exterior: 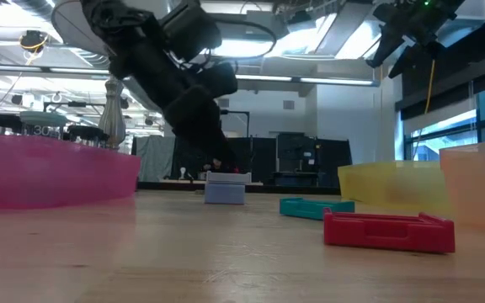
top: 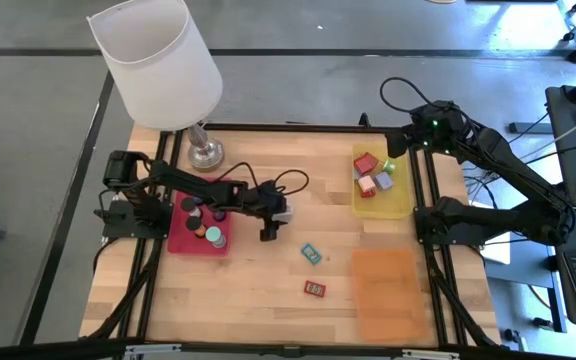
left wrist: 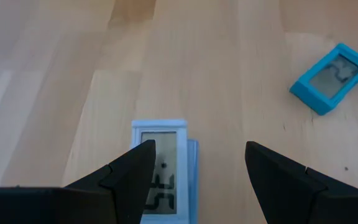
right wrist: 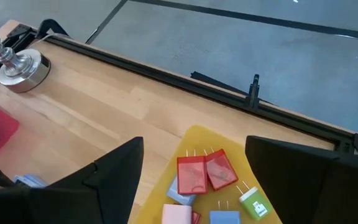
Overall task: Pick & Place Office items
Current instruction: Put the white digital clock into the orange bin
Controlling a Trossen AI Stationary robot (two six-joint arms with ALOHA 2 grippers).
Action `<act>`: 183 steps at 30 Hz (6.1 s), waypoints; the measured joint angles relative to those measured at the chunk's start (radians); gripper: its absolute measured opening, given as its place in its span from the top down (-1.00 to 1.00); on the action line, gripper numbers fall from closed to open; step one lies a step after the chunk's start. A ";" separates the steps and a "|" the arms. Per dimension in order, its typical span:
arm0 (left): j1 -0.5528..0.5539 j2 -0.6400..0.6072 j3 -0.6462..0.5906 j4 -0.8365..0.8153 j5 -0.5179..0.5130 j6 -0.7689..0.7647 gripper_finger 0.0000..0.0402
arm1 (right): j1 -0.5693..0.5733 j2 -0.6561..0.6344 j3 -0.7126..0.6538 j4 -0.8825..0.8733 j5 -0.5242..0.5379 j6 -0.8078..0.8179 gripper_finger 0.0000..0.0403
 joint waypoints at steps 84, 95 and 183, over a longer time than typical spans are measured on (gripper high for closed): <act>0.065 -0.001 -0.113 0.134 0.032 -0.089 -0.08 | 0.000 0.000 0.000 0.001 0.003 0.052 -0.42; 0.065 -0.001 -0.113 0.132 0.030 -0.091 0.24 | 0.000 0.000 0.000 0.001 0.003 0.052 -0.42; 0.064 -0.001 0.497 0.144 -0.530 0.455 0.21 | 0.233 0.343 0.000 0.758 -0.400 0.332 0.33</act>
